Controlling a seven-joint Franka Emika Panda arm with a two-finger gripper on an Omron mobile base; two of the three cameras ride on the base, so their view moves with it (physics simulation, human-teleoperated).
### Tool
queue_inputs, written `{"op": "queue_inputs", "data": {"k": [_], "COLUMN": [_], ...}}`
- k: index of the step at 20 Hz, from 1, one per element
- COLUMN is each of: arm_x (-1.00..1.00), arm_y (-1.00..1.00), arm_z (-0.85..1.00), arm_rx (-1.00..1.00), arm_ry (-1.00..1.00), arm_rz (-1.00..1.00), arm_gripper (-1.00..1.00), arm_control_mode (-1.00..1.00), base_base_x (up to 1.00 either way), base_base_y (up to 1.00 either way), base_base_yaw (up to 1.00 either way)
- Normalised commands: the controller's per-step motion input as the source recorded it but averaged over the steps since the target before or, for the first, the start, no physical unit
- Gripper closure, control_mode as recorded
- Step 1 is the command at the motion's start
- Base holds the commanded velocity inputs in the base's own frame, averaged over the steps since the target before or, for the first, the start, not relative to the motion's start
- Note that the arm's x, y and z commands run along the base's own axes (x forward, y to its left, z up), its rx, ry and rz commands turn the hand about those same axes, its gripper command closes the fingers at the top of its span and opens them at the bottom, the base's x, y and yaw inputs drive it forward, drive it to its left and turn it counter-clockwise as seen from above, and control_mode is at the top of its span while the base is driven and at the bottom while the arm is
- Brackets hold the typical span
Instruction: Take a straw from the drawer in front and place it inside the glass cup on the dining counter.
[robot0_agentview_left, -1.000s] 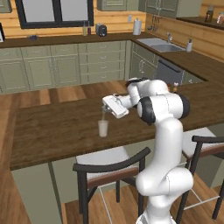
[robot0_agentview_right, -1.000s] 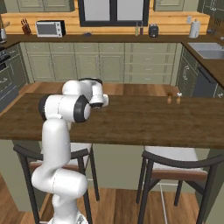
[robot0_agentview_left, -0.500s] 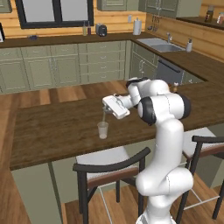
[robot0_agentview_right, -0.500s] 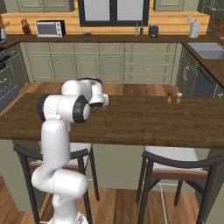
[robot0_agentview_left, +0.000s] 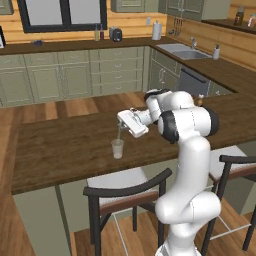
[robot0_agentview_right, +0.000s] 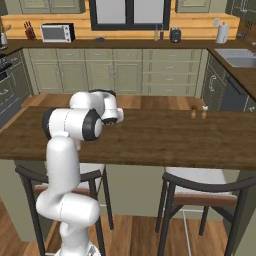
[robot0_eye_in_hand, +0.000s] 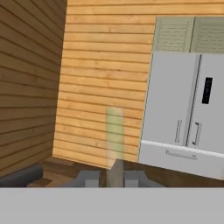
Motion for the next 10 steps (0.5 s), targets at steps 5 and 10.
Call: {"op": "queue_inputs", "data": {"k": [5, 10], "arm_x": [0.00, 0.00], "arm_y": [0.03, 0.00], "arm_z": [-0.12, -0.10], "arm_rx": [0.00, 0.00], "arm_ry": [0.00, 0.00], "arm_rz": [0.00, 0.00], "arm_gripper": [1.00, 1.00], "arm_control_mode": [-1.00, -1.00], "base_base_x": [0.00, 0.00], "base_base_y": [0.00, 0.00], "base_base_yaw": [0.00, 0.00]}}
